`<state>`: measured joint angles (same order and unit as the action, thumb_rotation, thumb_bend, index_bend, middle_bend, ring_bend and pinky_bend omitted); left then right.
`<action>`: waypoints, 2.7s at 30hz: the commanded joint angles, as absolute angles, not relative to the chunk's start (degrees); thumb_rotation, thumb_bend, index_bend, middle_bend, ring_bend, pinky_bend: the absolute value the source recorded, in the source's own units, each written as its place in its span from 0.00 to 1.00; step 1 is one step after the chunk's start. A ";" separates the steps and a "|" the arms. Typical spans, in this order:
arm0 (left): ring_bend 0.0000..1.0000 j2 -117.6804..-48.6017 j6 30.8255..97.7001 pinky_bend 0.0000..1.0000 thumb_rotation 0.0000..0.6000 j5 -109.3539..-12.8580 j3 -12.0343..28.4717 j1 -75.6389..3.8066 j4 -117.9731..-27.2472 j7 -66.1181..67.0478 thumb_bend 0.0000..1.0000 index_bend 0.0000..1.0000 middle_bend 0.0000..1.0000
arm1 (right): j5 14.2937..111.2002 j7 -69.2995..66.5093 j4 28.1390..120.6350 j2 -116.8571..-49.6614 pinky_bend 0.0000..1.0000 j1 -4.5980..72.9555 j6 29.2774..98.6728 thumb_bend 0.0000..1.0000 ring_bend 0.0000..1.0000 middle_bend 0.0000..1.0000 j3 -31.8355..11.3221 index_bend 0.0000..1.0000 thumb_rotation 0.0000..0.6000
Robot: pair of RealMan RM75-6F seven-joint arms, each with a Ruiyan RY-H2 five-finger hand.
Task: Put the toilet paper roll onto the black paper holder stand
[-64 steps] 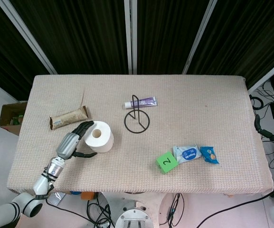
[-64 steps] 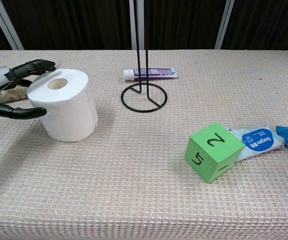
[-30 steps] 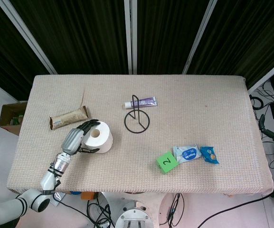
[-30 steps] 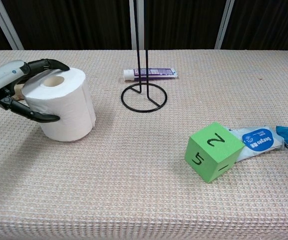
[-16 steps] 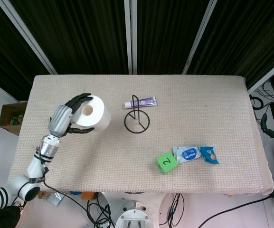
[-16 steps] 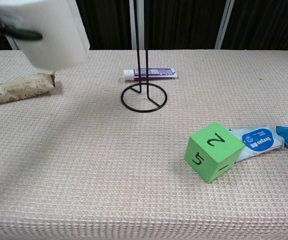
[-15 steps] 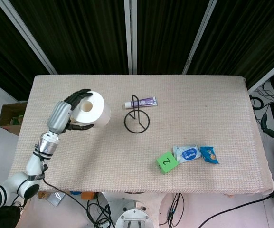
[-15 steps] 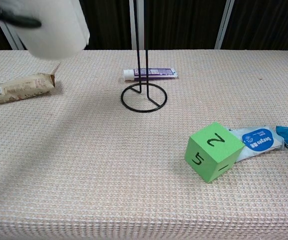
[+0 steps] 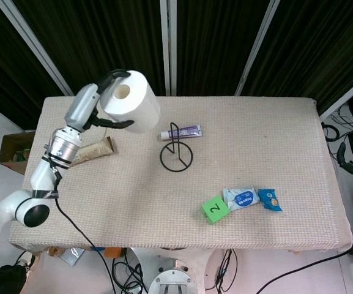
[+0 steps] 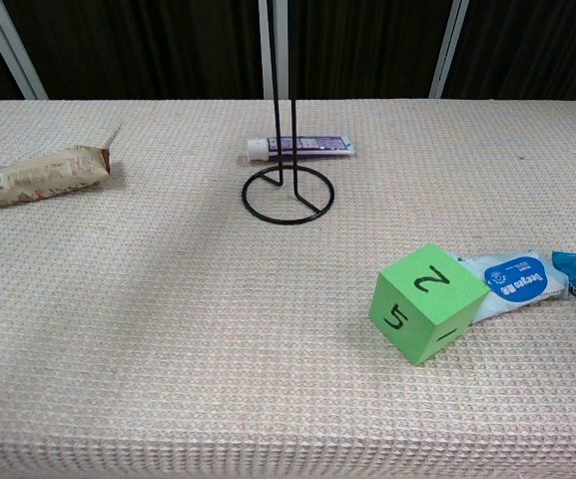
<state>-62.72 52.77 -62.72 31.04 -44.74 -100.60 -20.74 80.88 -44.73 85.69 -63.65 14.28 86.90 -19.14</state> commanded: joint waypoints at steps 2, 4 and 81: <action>0.27 -63.09 51.66 0.40 1.00 -60.76 31.71 -47.08 -101.67 -20.39 0.32 0.26 0.41 | 80.74 -44.72 85.78 -63.47 0.00 14.40 86.72 0.49 0.00 0.00 -19.30 0.00 1.00; 0.27 -63.93 51.33 0.40 1.00 -60.14 31.55 -48.13 -101.59 -19.86 0.32 0.26 0.41 | 80.68 -44.67 85.92 -63.35 0.00 14.47 86.52 0.49 0.00 0.00 -19.32 0.00 1.00; 0.09 -81.05 52.82 0.26 1.00 -65.15 20.28 -55.58 -88.53 -9.25 0.30 0.03 0.03 | 80.20 -50.42 80.31 -65.56 0.00 13.28 86.25 0.35 0.00 0.00 -18.71 0.00 1.00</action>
